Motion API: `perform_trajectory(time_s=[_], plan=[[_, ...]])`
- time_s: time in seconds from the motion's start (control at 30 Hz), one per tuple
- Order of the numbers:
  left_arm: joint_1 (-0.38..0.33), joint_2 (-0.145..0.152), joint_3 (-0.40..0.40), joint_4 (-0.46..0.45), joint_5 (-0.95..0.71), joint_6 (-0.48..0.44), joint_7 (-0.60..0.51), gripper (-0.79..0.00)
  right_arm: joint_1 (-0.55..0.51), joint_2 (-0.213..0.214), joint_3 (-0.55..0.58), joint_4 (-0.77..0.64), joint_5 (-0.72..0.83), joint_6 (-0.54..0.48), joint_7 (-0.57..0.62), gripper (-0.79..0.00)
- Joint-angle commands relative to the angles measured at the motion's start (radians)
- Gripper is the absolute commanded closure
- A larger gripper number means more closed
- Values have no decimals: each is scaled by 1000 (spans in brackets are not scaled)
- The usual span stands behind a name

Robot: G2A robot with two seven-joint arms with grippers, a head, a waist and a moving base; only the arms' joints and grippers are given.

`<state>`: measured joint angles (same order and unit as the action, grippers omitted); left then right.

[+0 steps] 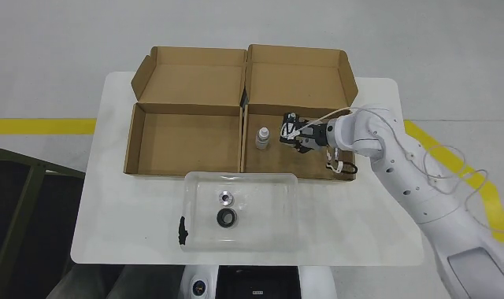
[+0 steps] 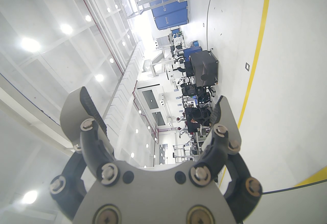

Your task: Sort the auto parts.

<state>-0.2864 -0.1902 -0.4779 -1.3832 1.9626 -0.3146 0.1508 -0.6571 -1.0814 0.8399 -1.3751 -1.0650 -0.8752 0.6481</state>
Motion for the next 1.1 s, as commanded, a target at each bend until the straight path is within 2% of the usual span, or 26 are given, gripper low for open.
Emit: perform_trajectory(time_s=[0.0, 0.33, 0.43, 0.63, 0.83, 0.97, 1.07], plan=[[0, 0, 0, 0, 0, 0, 0, -785, 13, -6, -16, 24, -10, 5, -2, 0], [0, 0, 0, 0, 0, 0, 0, -785, 57, -37, -84, 106, -45, 28, -24, -12], [0, 0, 0, 0, 0, 0, 0, -785, 67, -44, -99, 121, -54, 27, -28, -157], [0, 0, 0, 0, 0, 0, 0, -785, 80, -54, -112, 142, -64, 25, -39, -268], [0, 0, 0, 0, 0, 0, 0, -785, 81, -53, -99, 132, -60, 16, -45, -296], [0, 0, 0, 0, 0, 0, 0, -785, 71, -38, -57, 84, -52, 4, -33, -314], [0, 0, 0, 0, 0, 0, 0, -785, 52, -21, -14, 28, -31, -13, -9, -296]])
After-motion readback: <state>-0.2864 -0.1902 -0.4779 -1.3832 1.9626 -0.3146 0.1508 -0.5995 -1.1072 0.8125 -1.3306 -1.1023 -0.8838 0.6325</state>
